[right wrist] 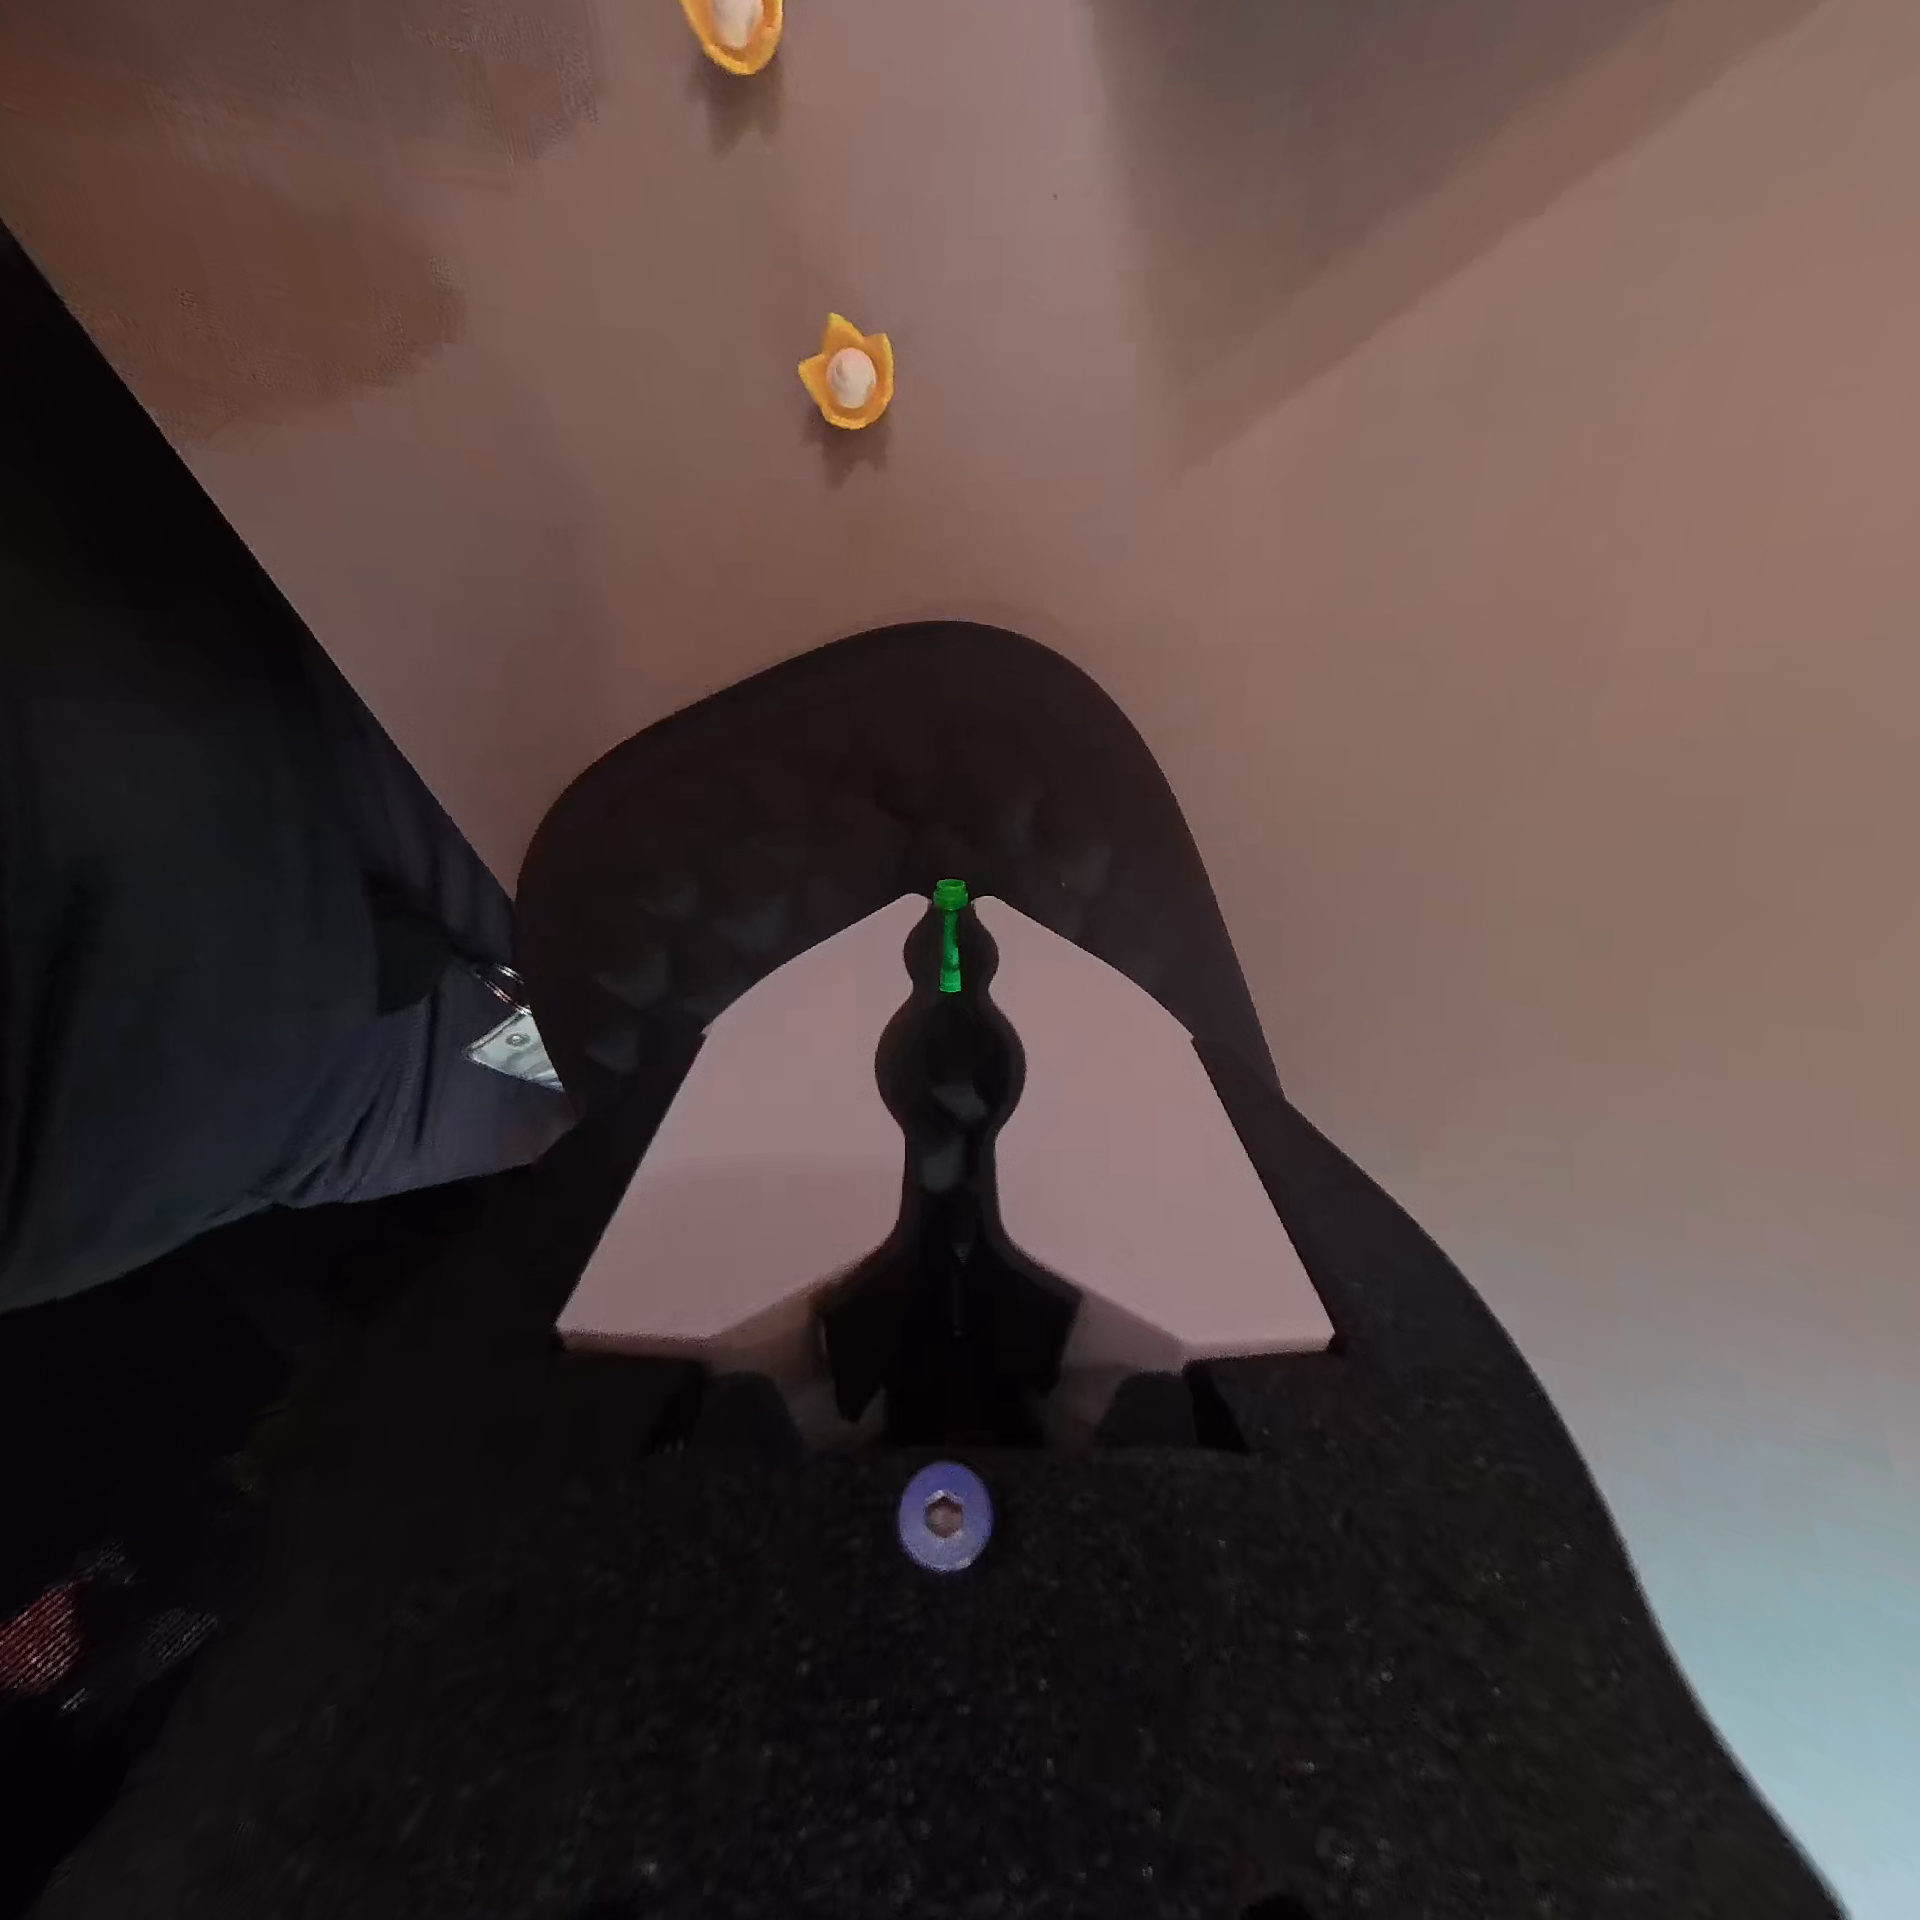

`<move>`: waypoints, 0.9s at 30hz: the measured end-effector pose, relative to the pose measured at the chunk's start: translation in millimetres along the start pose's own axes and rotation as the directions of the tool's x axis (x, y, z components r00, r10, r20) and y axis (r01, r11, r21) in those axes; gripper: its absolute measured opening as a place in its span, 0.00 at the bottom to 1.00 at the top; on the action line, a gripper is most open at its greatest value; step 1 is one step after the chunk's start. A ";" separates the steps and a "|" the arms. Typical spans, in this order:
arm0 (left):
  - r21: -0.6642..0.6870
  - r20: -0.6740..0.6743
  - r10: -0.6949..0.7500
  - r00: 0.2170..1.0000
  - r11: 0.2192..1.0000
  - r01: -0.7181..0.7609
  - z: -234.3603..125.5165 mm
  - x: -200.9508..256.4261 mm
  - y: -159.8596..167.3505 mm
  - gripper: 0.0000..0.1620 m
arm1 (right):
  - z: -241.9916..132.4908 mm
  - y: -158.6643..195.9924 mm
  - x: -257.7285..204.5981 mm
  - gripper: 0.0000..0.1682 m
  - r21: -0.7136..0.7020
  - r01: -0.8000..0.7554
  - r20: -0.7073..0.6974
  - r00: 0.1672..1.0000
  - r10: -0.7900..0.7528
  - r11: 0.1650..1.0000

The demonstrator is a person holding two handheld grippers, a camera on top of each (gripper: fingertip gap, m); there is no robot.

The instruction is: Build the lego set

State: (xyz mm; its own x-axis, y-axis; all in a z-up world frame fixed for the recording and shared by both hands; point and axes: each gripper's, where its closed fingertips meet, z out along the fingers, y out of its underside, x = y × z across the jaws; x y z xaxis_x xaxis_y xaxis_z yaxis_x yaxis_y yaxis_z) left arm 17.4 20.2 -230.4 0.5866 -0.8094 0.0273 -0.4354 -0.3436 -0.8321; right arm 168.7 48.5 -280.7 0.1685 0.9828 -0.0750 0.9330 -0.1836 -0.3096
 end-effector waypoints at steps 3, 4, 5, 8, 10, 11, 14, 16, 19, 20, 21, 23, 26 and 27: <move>-0.078 -0.012 0.010 1.000 0.997 -0.011 18.5 -1.4 0.7 0.23 | 0.0 -0.3 0.3 0.02 0.034 -0.015 -0.014 1.000 0.016 0.999; -0.114 -0.015 0.018 1.000 0.993 -0.019 24.1 -2.1 3.9 0.23 | -0.2 -0.3 0.4 0.02 0.038 -0.011 -0.021 1.000 0.012 0.999; -0.145 -0.026 0.024 0.999 0.989 -0.028 29.1 -1.4 6.7 0.23 | -0.3 -0.4 0.4 0.02 0.040 -0.003 -0.025 1.000 0.004 0.999; -0.207 -0.075 0.032 0.997 0.977 -0.047 40.9 2.7 11.3 0.22 | -0.6 -0.6 0.5 0.02 0.046 0.001 -0.014 1.000 -0.001 0.999; -0.249 -0.084 0.048 0.995 0.966 -0.067 46.0 1.4 14.8 0.20 | -0.7 -0.7 0.5 0.02 0.057 -0.002 0.000 1.000 0.002 0.998; -0.273 -0.079 0.056 0.995 0.959 -0.075 48.0 -0.7 16.9 0.20 | -0.8 -0.8 0.5 0.02 0.063 -0.006 0.005 1.000 0.005 0.998; -0.329 -0.079 0.058 0.995 0.941 -0.081 52.1 -2.6 22.7 0.20 | -0.9 -0.8 0.4 0.02 0.081 -0.019 0.009 1.000 0.018 0.997; -0.341 -0.092 0.047 0.995 0.937 -0.076 54.6 -1.1 23.9 0.18 | -0.8 -0.9 0.3 0.02 0.080 -0.020 0.006 1.000 0.019 0.997; -0.368 -0.115 0.040 0.993 0.926 -0.079 57.0 0.6 28.0 0.11 | -1.2 -0.7 0.2 0.02 0.061 0.002 -0.007 1.000 -0.002 0.998; -0.367 -0.111 0.040 0.993 0.927 -0.079 57.5 -0.5 28.1 0.09 | -1.7 -0.8 0.0 0.02 0.054 0.033 -0.019 0.999 -0.032 0.998; -0.364 -0.115 0.037 0.993 0.928 -0.076 57.6 -0.6 27.7 0.09 | -3.0 -1.1 0.0 0.02 0.049 0.070 -0.033 0.997 -0.068 0.996; -0.351 -0.120 0.027 0.992 0.934 -0.068 57.8 -1.3 27.3 0.09 | -4.7 -1.7 0.0 0.02 0.045 0.104 -0.055 0.993 -0.101 0.994; -0.285 -0.072 0.010 0.997 0.958 -0.030 56.7 -9.0 22.6 0.09 | -4.0 -1.2 -0.3 0.02 0.057 0.122 -0.073 0.990 -0.117 0.991; -0.228 -0.055 -0.002 0.998 0.974 -0.011 53.8 -11.8 15.5 0.09 | -3.8 -1.2 -0.4 0.02 0.066 0.128 -0.077 0.989 -0.123 0.990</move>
State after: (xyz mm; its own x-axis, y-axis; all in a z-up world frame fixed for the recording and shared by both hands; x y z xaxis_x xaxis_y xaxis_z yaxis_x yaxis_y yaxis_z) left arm 40.4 50.0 -273.4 0.5488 -0.8338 0.0597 -0.5857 -0.4345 -0.6842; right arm 168.7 48.4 -276.8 0.0766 0.9964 0.0368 0.9238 -0.0570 -0.3787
